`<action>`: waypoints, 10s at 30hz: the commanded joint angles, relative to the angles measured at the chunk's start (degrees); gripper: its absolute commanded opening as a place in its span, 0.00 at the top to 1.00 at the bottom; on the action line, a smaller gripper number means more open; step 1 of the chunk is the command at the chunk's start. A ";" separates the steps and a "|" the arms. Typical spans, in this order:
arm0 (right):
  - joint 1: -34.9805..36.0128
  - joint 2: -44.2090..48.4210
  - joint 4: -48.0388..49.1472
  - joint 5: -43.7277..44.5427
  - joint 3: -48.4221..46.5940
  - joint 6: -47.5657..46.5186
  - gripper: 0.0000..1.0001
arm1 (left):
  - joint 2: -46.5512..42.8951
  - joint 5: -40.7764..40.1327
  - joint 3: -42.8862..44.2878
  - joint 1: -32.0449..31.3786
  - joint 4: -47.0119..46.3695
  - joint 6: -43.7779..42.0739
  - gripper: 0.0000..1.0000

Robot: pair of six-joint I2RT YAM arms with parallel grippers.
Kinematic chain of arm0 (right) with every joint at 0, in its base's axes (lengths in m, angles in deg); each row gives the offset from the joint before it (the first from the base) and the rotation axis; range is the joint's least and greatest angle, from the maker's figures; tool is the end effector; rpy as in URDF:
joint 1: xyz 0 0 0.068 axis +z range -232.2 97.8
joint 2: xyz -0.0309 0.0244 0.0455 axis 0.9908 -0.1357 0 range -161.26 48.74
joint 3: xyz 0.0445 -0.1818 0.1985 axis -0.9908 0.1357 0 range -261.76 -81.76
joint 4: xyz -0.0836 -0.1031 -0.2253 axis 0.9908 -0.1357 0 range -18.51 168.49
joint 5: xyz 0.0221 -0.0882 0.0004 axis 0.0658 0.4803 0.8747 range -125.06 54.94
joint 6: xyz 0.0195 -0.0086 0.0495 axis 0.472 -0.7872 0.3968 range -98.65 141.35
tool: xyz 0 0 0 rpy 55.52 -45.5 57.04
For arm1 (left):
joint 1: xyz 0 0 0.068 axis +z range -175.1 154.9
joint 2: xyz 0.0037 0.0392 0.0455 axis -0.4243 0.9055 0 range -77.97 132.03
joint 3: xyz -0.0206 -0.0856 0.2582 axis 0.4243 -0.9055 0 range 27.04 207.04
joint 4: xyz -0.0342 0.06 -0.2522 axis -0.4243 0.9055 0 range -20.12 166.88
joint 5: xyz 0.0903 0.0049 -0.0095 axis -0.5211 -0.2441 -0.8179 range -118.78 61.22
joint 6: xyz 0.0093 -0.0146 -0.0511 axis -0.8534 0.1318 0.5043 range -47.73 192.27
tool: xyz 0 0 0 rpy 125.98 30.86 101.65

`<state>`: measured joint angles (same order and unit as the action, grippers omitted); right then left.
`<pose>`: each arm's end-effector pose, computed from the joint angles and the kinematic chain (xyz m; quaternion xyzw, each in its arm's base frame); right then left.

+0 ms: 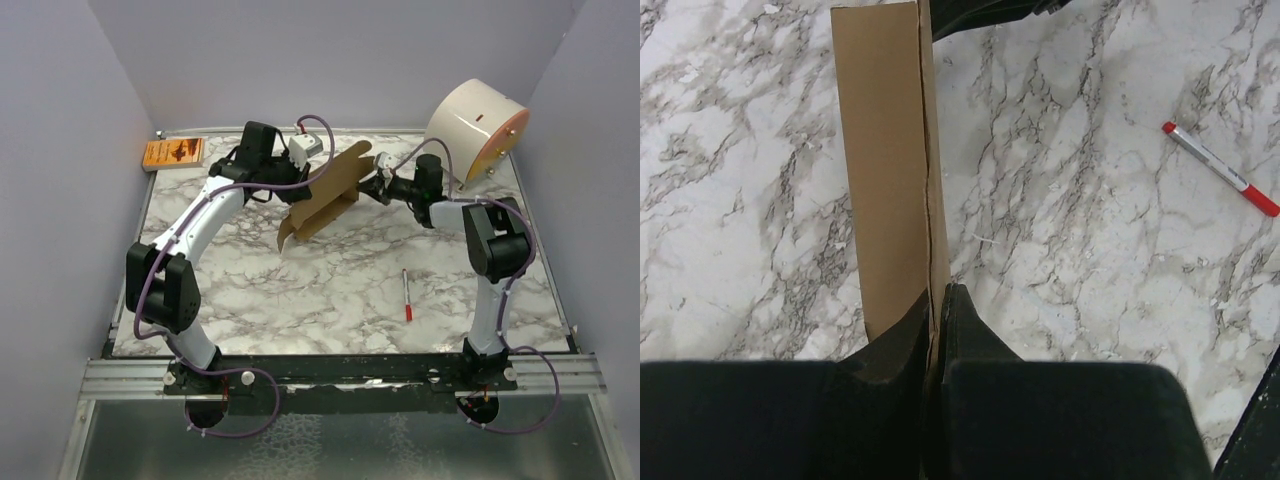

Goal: Fold the paper box

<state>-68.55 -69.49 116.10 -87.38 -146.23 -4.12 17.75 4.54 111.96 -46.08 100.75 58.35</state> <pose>0.4114 0.1290 0.1574 -0.4898 0.5875 0.2951 0.5726 0.3439 -0.1527 0.3201 0.3740 0.7987 -0.2852 0.3753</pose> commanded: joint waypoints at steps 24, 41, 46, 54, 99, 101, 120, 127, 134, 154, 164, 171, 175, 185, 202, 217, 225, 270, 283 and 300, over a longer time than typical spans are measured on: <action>0.59 10.32 -83.00 3.74 -25.53 -15.15 0.97 | -3.24 8.09 -8.33 0.32 -12.71 30.92 1.00; 1.42 1.53 -95.23 15.93 -31.85 -16.31 0.94 | -2.23 6.50 -18.75 0.22 -22.36 37.34 1.00; 1.90 1.63 -92.54 17.15 -30.37 -15.26 0.93 | -1.43 6.56 -19.37 0.05 -23.73 37.39 1.00; 1.99 1.64 -90.32 17.25 -28.72 -14.44 0.90 | -0.64 6.67 -19.50 -0.12 -24.99 37.41 1.00; 4.46 17.00 -63.92 30.79 -2.99 -12.66 0.70 | -5.11 3.00 -21.10 -6.10 -30.18 27.63 1.00; 4.46 16.76 -63.62 30.98 -2.82 -12.75 0.70 | -5.55 2.02 -21.32 -6.55 -30.19 26.30 1.00; 4.72 18.67 -52.68 39.37 3.21 -11.95 0.92 | -4.89 -0.33 -19.99 -8.14 -28.92 24.39 1.00; 4.72 19.39 -53.27 38.43 3.11 -11.83 0.68 | -5.15 -0.95 -20.14 -8.21 -28.56 24.02 1.00; 4.72 19.98 -52.04 40.32 3.62 -12.14 0.80 | -5.36 -1.15 -20.09 -8.30 -28.33 23.80 1.00; 3.73 24.60 -56.90 30.57 1.91 -9.56 0.49 | -6.52 -3.97 -18.56 -8.69 -25.62 21.73 1.00; 0.63 30.10 -65.62 16.49 -1.66 -11.50 0.36 | -7.76 -5.48 -17.33 -8.65 -22.25 16.80 1.00; -5.92 36.91 -72.29 -5.00 1.25 -16.26 0.38 | -6.45 -6.28 -16.37 -8.65 -19.49 15.53 1.00; -12.62 41.10 -57.00 -9.68 12.04 6.47 0.64 | -5.86 -7.37 -16.67 -8.65 -19.47 16.67 1.00; -18.32 33.86 -36.20 7.71 24.76 41.05 0.96 | -4.91 -10.09 -16.82 -8.64 -20.50 22.20 1.00; -5.82 18.00 -39.86 25.46 11.34 46.06 0.98 | -0.92 -0.24 -15.33 -10.55 -22.31 24.93 1.00; -2.93 17.70 -41.57 30.00 9.51 39.36 0.97 | 5.29 7.72 -11.26 -11.28 -20.24 22.26 1.00; -3.14 23.61 -43.49 34.36 11.95 30.27 0.94 | 5.09 -3.42 -8.63 -11.02 -15.83 21.65 1.00; -13.33 37.89 -60.58 -20.87 -1.06 -11.21 0.01 | -2.85 -2.65 -6.14 -10.87 -14.07 2.01 1.00; -16.28 33.07 -76.74 -30.50 -11.04 -26.91 0.00 | -5.39 0.31 -3.16 -9.63 -7.40 -9.97 1.00; -17.80 29.56 -94.53 -25.27 -22.75 -34.82 0.01 | -5.02 4.57 0.55 -9.29 1.39 -17.68 1.00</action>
<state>-86.08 -38.96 30.95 -112.10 -166.64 -32.99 14.17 5.83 111.90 -55.50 100.95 43.03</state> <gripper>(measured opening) 0.994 0.018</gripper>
